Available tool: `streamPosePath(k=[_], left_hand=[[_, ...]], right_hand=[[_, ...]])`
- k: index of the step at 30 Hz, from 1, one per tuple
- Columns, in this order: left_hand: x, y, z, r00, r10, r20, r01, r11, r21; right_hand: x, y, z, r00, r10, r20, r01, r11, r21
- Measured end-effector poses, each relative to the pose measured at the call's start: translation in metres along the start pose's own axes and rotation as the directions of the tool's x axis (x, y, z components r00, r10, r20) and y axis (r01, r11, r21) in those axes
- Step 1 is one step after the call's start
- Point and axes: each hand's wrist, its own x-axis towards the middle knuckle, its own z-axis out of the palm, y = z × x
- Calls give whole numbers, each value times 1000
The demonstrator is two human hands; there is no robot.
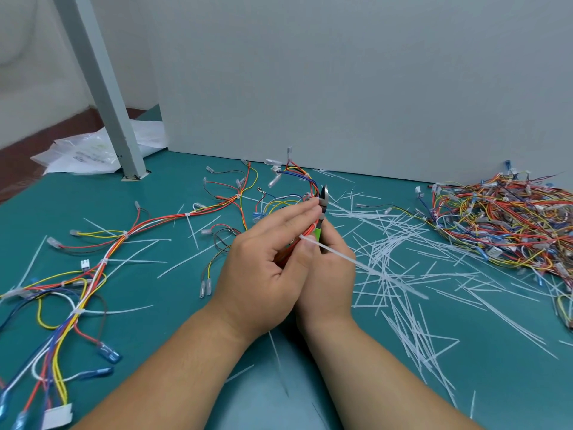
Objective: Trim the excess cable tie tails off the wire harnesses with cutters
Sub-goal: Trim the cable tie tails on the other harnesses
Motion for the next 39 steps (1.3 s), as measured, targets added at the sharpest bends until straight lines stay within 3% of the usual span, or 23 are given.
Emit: streamPosePath(k=[27,39], left_hand=[[0,-1,-1,1000,-29,8,29,1000,11],[1,0,0,1000,-26,17,26,1000,-2]], right_hand=[[1,1,0,1000,25,9,-26,999,39],[1,2,-2,1000,-17,-6,16,999,-30]])
